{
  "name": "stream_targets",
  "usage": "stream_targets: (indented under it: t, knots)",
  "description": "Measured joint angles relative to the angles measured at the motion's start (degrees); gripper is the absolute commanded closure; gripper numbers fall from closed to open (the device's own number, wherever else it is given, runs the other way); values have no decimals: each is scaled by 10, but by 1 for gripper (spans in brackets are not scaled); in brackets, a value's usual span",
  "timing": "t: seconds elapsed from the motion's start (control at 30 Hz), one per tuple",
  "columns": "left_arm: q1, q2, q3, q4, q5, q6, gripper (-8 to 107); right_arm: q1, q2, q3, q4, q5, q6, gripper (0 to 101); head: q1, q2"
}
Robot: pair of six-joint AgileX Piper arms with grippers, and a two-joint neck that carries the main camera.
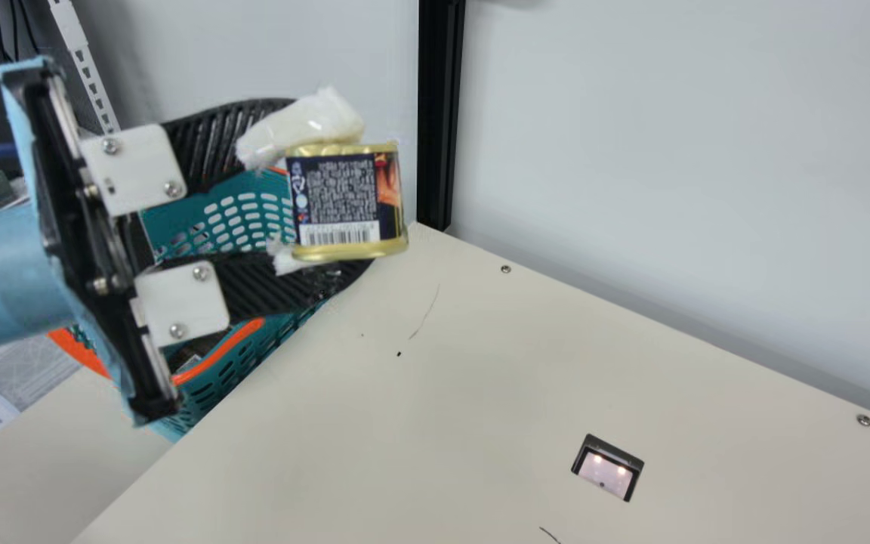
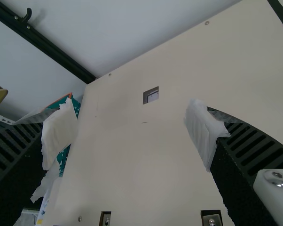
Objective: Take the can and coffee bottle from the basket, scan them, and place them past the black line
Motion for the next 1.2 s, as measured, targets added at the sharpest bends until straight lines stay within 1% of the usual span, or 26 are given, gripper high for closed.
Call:
stream_targets:
  t: [0.83,0.97,1.1,1.2]
  knots:
    - [-2,1,2,-3,0,3,89,0,0,0,0,0,0,0,0,0]
    - [-28,3,-3,-22,-1,3,89,0,0,0,0,0,0,0,0,0]
    - [-76,4,-9,-48,1,3,89,0,0,0,0,0,0,0,3,0]
    - [-82,4,-9,-46,2,3,89,0,0,0,0,0,0,0,0,0]
